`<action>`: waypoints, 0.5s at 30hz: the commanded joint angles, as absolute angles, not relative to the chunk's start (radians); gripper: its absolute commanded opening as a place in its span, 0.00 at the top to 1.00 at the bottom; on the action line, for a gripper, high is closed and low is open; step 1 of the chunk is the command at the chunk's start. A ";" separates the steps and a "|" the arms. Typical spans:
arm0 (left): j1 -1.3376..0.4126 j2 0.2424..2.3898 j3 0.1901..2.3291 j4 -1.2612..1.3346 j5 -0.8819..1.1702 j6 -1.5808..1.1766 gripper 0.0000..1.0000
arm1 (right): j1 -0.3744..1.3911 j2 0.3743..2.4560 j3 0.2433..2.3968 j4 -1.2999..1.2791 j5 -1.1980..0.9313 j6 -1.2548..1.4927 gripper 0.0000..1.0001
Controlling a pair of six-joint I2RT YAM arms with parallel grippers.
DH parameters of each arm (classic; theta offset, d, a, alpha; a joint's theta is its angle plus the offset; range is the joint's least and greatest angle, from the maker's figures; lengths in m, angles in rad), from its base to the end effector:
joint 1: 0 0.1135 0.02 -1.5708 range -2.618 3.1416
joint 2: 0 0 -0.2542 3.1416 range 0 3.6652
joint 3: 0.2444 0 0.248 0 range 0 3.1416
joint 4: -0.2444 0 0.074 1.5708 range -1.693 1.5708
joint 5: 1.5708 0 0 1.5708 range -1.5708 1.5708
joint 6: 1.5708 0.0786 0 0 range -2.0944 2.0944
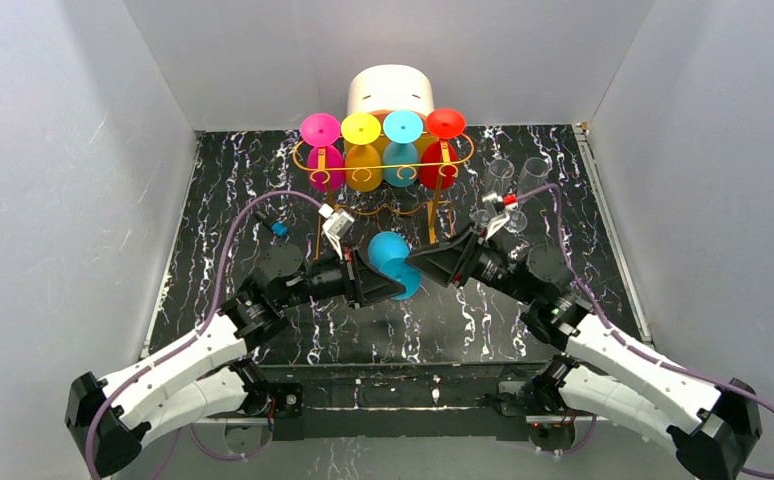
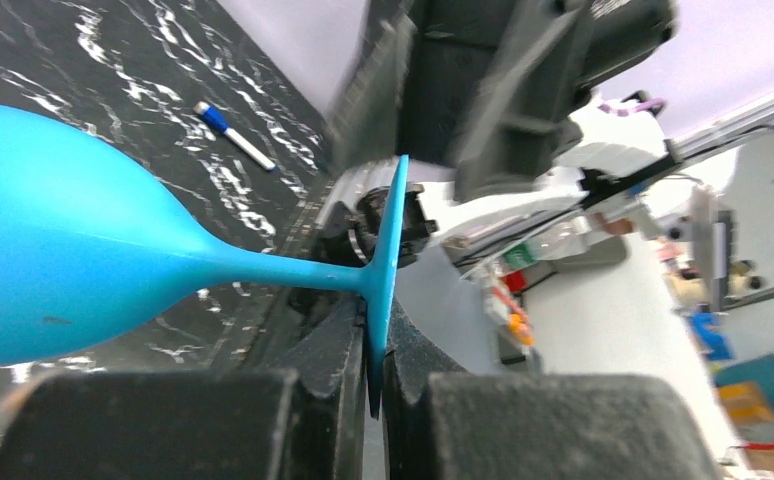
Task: Take the wine glass off the wine glass rack
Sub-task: Place the wine glass at the center of the board.
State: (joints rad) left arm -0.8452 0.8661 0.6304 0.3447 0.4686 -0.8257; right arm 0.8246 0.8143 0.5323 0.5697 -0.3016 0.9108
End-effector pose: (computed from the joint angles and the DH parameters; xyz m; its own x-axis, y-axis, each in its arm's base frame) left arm 0.1371 -0.2080 0.3250 -0.6606 -0.2435 -0.7101 0.7076 0.1139 -0.6973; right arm 0.1433 0.1893 0.3313 -0.5885 0.4746 -0.6545 -0.7006 0.1046 0.7059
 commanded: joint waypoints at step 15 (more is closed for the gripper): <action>-0.836 0.790 0.782 0.048 0.749 -0.350 1.00 | 0.798 0.770 0.856 -0.248 0.177 0.772 0.08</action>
State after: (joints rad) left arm -0.8394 0.7826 0.7322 0.1287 0.6182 -0.4667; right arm 0.8177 0.7486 0.8101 -0.0956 0.0910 0.8288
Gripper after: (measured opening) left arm 0.025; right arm 0.884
